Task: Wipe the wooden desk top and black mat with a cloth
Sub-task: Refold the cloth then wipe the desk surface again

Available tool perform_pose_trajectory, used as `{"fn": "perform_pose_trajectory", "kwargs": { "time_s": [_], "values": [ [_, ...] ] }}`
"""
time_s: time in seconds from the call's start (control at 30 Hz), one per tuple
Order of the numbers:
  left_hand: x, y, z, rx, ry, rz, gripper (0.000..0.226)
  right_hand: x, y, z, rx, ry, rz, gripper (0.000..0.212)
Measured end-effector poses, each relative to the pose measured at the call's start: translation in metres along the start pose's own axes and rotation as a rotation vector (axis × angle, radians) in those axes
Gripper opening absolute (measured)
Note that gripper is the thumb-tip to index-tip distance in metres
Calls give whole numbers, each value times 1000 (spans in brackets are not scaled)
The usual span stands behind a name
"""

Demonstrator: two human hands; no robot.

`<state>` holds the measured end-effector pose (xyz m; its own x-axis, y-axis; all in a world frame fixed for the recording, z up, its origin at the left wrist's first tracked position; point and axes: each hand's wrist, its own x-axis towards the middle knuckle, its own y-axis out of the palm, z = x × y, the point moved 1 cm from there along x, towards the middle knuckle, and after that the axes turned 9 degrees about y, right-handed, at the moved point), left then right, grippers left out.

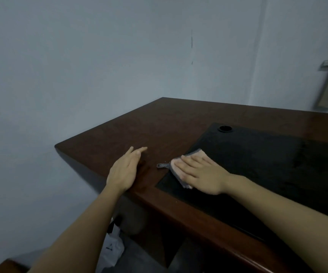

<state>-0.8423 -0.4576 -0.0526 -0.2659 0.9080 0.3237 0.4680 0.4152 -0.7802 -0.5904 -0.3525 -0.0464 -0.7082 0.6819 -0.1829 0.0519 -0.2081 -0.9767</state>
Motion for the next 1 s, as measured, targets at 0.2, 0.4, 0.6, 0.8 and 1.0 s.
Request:
{"fn": "perform_pose_trajectory", "kwargs": {
  "time_s": [0.2, 0.4, 0.6, 0.8, 1.0],
  "values": [
    [-1, -2, -2, -42, 3, -14, 57, -3, 5, 73, -38, -98, 15, 60],
    [0, 1, -3, -9, 30, -6, 50, -73, 10, 34, -10, -229, 45, 64],
    [8, 5, 4, 112, 142, 74, 77, -33, 3, -77, -60, 168, -48, 126],
    [9, 3, -11, 309, 204, 80, 85, -54, 3, -37, 6, 206, -5, 60],
    [8, 31, -69, 36, 289, 171, 89, -148, 21, -21, 21, -87, 24, 60]
  ]
}}
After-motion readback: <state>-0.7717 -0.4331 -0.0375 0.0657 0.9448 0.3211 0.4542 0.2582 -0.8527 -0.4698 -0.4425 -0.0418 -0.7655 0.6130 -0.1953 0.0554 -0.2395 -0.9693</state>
